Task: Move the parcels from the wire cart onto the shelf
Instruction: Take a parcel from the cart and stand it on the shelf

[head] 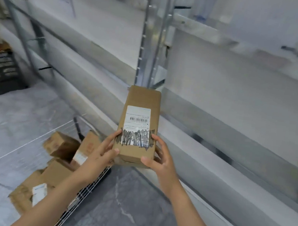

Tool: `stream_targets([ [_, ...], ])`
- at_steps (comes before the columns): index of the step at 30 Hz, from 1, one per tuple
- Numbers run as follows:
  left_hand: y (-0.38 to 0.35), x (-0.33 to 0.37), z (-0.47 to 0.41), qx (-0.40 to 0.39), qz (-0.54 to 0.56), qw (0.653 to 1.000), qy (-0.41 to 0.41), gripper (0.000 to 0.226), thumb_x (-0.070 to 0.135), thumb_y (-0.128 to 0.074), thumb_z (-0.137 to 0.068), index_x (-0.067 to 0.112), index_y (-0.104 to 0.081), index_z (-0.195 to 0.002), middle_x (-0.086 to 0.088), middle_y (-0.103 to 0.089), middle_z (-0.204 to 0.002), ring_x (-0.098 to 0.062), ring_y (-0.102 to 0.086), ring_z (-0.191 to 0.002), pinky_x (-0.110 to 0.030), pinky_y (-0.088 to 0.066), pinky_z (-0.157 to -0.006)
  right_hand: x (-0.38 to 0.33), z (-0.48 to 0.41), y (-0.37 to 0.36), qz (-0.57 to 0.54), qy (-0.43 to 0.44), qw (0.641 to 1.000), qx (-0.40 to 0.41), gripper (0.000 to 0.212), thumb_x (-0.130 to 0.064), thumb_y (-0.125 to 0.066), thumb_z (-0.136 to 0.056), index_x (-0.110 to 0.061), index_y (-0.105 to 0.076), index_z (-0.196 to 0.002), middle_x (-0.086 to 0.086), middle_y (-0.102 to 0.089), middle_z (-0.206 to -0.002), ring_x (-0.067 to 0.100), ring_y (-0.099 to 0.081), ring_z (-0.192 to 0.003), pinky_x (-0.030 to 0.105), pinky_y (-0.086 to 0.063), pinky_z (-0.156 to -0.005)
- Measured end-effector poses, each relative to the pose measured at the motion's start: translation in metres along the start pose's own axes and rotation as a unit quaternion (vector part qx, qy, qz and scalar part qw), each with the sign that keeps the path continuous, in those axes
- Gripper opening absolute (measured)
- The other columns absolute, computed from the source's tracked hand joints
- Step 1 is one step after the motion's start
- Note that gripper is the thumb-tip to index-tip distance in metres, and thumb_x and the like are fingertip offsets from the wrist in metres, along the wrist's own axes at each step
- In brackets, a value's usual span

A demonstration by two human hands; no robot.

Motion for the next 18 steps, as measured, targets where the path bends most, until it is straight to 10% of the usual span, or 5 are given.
stream_targets([
  [4,-0.088,0.013,0.006,-0.069,0.015,0.997,-0.011,0.057,0.056,-0.061,-0.078,0.055,-0.038,-0.13,0.033,-0.063,-0.093,0.003,-0.063,-0.085,-0.028,-0.05,-0.077,-0.007,0.053,0.082,-0.008,0.001,0.998,0.062,0.066,-0.013,-0.076,-0.07,-0.042,-0.053,-0.125,-0.006,-0.062,-0.128,0.019,-0.064,-0.109,0.037,-0.055,-0.088],
  [9,-0.224,0.01,0.026,-0.14,0.033,0.99,-0.004,0.058,0.058,-0.054,-0.066,0.065,-0.039,-0.122,0.026,-0.058,-0.121,-0.002,-0.06,-0.101,-0.022,-0.051,-0.077,-0.007,0.142,0.194,-0.008,-0.003,0.99,0.139,0.063,-0.012,-0.074,-0.068,-0.043,-0.055,-0.119,-0.006,-0.063,-0.125,0.013,-0.066,-0.101,0.028,-0.054,-0.077],
  [18,-0.414,0.007,0.057,-0.2,0.016,0.98,0.002,0.054,0.04,-0.045,-0.078,0.058,-0.039,-0.128,0.036,-0.06,-0.105,-0.013,-0.059,-0.102,-0.035,-0.047,-0.086,-0.012,0.264,0.351,-0.012,-0.004,0.971,0.239,0.062,-0.01,-0.071,-0.066,-0.036,-0.055,-0.12,0.001,-0.063,-0.124,0.007,-0.066,-0.093,0.031,-0.055,-0.082],
])
Point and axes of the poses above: each hand's wrist, its own z-axis away from the middle knuckle, its own y-axis out of the back of the hand, x = y × z, the point moved 10 cm from there along -z, towards the middle knuckle
